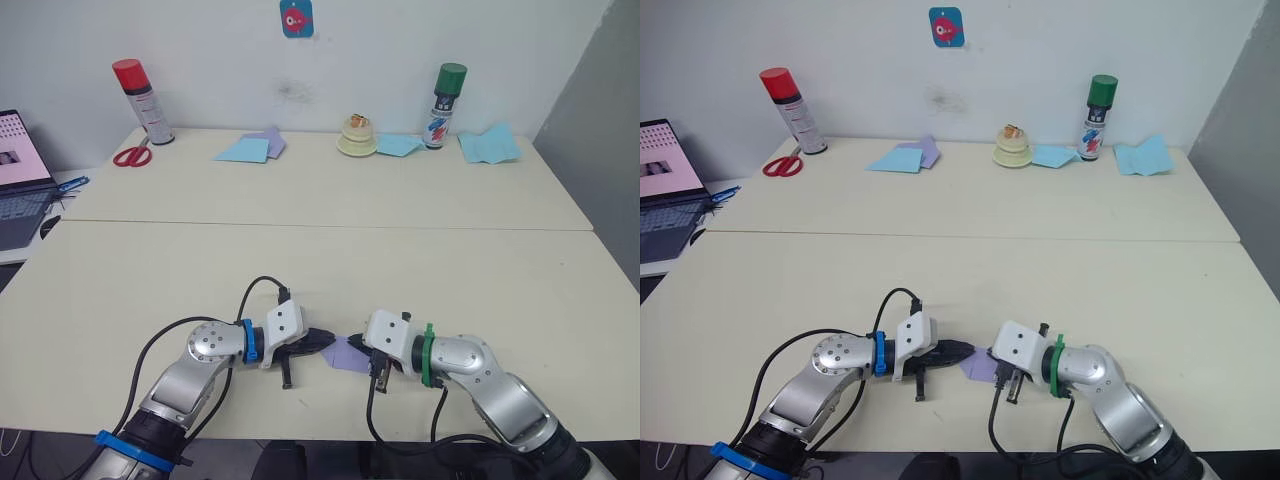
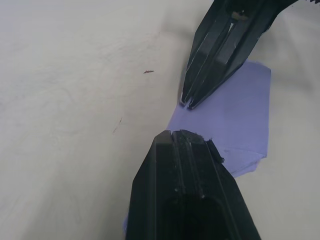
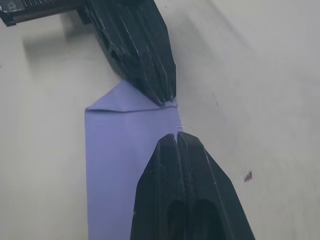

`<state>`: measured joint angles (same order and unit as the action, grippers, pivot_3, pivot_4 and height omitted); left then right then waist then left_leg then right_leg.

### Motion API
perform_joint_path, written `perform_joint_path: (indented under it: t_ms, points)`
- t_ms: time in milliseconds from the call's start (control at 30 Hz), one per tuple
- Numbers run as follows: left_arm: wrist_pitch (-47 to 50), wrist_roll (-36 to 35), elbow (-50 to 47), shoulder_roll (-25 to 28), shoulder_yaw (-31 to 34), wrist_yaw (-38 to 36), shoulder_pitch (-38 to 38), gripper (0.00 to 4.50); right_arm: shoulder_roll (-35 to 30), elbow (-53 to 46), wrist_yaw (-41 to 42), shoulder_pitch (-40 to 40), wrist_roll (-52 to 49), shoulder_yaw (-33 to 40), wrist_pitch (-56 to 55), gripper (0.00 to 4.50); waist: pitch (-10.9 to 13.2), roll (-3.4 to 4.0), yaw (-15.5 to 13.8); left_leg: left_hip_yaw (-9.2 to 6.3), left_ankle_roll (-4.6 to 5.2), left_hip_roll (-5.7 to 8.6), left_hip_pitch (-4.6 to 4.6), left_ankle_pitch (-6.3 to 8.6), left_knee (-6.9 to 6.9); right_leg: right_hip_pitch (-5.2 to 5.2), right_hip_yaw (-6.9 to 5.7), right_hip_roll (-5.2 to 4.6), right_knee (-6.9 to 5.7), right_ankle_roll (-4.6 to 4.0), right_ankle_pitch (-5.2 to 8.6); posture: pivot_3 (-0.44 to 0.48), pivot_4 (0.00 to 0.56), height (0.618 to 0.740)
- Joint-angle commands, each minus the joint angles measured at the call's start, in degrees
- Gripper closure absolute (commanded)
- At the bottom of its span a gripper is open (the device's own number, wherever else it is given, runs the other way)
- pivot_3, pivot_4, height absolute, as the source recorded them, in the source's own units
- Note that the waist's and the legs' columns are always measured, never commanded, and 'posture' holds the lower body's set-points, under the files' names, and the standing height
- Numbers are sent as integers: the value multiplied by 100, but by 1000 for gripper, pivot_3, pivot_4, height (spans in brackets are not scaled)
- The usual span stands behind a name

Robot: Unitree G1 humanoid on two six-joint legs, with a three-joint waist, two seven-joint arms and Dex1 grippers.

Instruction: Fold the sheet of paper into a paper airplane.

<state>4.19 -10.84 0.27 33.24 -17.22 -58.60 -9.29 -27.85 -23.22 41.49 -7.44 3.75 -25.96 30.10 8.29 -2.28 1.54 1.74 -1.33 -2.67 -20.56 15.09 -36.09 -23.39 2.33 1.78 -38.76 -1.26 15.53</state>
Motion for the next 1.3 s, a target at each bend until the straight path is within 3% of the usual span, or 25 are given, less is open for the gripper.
perform_joint_path:
  t_ms: [33, 200, 500, 1067, 1300]
  points:
    - [147, 355, 423, 96, -212, -41, 195, 4500, -275, 145, -51, 250, -10, 273, 451, 4459, -1, 0, -1, 0, 0, 0, 0, 0, 0, 0, 0, 0, 0, 0, 0, 0, 150, 725]
    - [128, 358, 450, 80, -228, -39, 176, 4500, -529, -32, -7, 533, -203, 583, 503, 4459, -6, 3, -2, -1, 0, 1, 0, 0, 0, 6, -1, -2, 13, -6, 3, 0, 150, 725]
    - [159, 329, 338, 2, -247, -56, 40, 4500, -459, -776, 257, 771, -1060, 1315, -598, 4459, 15, 16, 0, -2, 0, 4, -11, 1, 1, 4, -1, -4, 26, -1, 1, 0, 150, 725]
    - [408, 474, -188, -314, -398, 50, -431, 4500, -451, 25, 280, 214, -344, -13, -259, 4459, 37, 7, 0, -2, 4, 5, -45, 4, 3, -1, 1, -4, 83, 60, -35, 0, 150, 725]
    - [93, 649, 294, 136, -237, -51, -164, 4500, -416, 105, 207, 149, -273, -176, -3, 4459, 34, 9, 34, -6, 5, -4, -34, 4, 5, 2, -2, 4, 77, 59, -34, 0, 150, 725]
